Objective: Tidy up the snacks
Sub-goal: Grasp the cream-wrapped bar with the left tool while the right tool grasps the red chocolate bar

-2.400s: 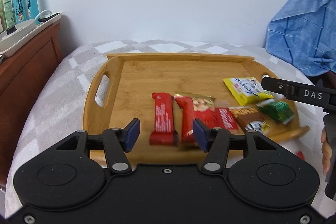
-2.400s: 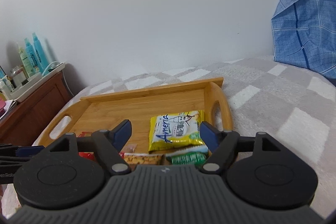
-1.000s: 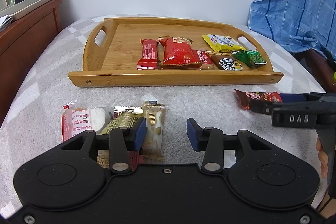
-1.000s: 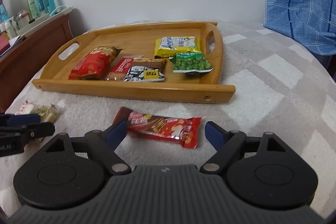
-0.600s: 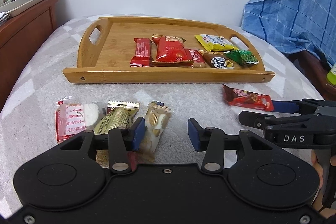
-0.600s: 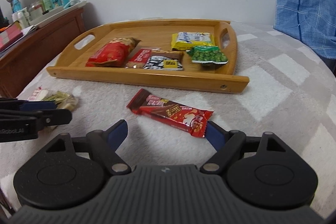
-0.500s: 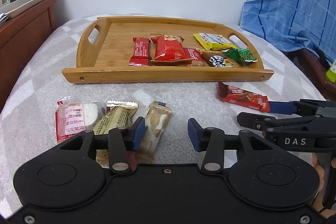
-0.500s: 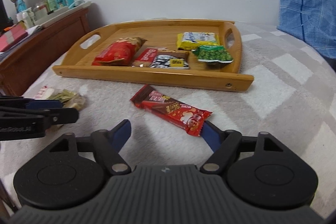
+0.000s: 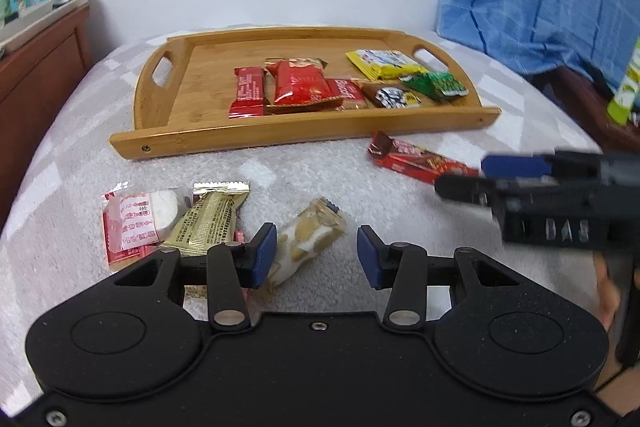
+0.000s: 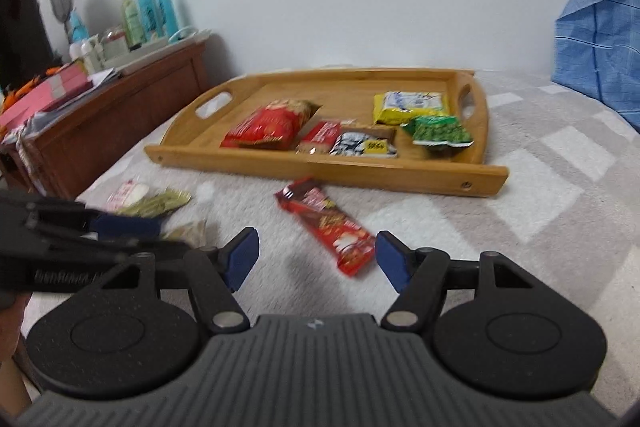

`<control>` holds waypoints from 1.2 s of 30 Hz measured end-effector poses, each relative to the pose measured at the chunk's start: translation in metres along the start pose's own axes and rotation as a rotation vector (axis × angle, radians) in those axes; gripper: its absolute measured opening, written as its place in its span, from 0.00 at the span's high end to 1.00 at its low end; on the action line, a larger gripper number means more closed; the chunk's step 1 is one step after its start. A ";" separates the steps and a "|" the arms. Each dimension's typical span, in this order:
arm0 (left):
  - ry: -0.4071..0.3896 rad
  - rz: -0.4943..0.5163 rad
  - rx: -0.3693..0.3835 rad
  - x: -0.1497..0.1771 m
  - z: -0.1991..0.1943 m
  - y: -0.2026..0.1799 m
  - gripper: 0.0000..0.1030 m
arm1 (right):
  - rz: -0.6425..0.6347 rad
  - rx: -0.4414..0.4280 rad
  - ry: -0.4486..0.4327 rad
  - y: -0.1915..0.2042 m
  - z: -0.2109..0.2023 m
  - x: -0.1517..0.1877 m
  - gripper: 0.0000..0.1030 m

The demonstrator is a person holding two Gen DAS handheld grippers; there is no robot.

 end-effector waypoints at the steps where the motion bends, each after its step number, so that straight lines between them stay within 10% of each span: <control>1: 0.003 0.013 -0.004 0.001 0.000 -0.001 0.59 | 0.001 0.009 -0.002 -0.002 0.001 -0.002 0.27; 8: 0.047 0.002 0.121 0.005 -0.009 -0.012 0.59 | -0.008 0.054 0.030 -0.009 0.017 -0.010 0.34; 20: 0.034 0.150 -0.079 0.004 0.007 -0.008 0.56 | -0.034 0.059 0.071 -0.009 0.032 -0.014 0.44; 30: 0.068 0.081 0.081 0.012 -0.007 -0.019 0.52 | -0.043 0.047 0.078 -0.003 0.031 -0.009 0.45; 36: 0.033 -0.003 0.010 0.006 -0.004 -0.013 0.48 | -0.052 0.075 0.041 -0.005 0.031 -0.013 0.45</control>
Point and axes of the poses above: each gripper's, at about its wrist camera, not at the fingertips, and z roughly the way its jaws point, y to its left, x to its underside, the point moved 5 cm from there along z, roughly the way its jaws point, and after that the axes turned 3 degrees about x, right-handed, at the moved point
